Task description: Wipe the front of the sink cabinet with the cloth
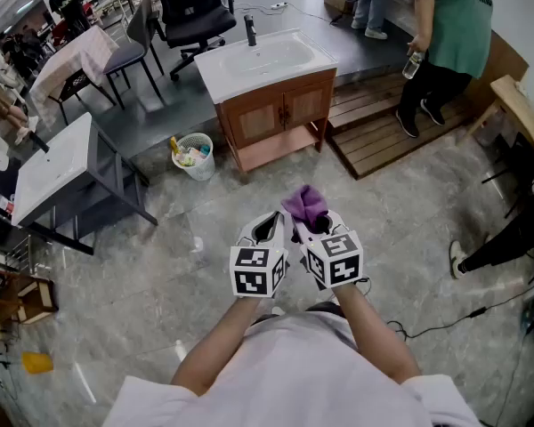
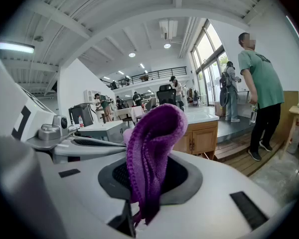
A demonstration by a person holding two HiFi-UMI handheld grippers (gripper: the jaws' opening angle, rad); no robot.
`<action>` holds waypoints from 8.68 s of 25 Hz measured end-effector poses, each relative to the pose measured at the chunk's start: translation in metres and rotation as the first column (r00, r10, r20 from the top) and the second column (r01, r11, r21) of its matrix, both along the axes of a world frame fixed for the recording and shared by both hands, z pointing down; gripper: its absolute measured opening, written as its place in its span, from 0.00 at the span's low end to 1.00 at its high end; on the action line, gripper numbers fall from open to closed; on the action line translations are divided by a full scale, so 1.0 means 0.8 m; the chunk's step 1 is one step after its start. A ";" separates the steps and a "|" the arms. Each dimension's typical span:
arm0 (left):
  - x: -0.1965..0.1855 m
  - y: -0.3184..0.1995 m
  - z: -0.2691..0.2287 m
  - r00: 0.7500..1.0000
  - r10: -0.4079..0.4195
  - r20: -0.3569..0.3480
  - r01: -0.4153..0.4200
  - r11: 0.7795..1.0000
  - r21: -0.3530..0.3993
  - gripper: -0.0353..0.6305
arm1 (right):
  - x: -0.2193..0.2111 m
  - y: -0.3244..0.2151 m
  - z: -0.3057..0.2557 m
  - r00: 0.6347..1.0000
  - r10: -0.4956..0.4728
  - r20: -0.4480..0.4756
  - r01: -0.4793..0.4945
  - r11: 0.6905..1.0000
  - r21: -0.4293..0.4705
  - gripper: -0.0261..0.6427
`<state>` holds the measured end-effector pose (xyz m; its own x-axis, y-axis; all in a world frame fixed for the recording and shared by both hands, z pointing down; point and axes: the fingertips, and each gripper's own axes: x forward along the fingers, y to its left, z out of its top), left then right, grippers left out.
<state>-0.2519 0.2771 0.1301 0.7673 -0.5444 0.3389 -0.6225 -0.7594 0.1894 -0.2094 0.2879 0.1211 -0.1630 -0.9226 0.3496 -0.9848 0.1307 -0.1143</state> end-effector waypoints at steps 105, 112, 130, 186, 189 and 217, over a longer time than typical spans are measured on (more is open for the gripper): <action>0.045 -0.614 0.210 0.832 -0.552 0.059 0.555 0.831 -0.046 0.06 | 0.037 -0.645 0.210 0.811 -0.582 -0.061 0.582 0.813 -0.012 0.15; 0.034 -0.630 0.265 0.803 -0.596 0.012 0.595 0.803 0.020 0.06 | 0.016 -0.674 0.274 0.772 -0.632 -0.069 0.636 0.768 0.078 0.15; 0.032 -0.634 0.369 0.757 -0.640 -0.132 0.654 0.737 0.171 0.06 | -0.008 -0.690 0.356 0.708 -0.673 -0.216 0.700 0.625 0.345 0.15; 0.364 -0.668 0.404 0.974 -0.183 -0.132 0.210 0.949 0.236 0.06 | 0.589 -0.715 0.347 0.974 0.040 -0.222 0.052 0.917 0.395 0.16; 0.368 -0.670 0.409 0.975 -0.175 -0.136 0.203 0.954 0.221 0.06 | 0.613 -0.716 0.347 0.977 0.072 -0.203 0.014 0.919 0.394 0.15; 0.267 -0.665 0.406 0.921 -0.337 -0.193 0.374 0.904 0.206 0.06 | 0.324 -0.671 0.358 0.921 -0.349 -0.172 0.388 0.799 0.459 0.16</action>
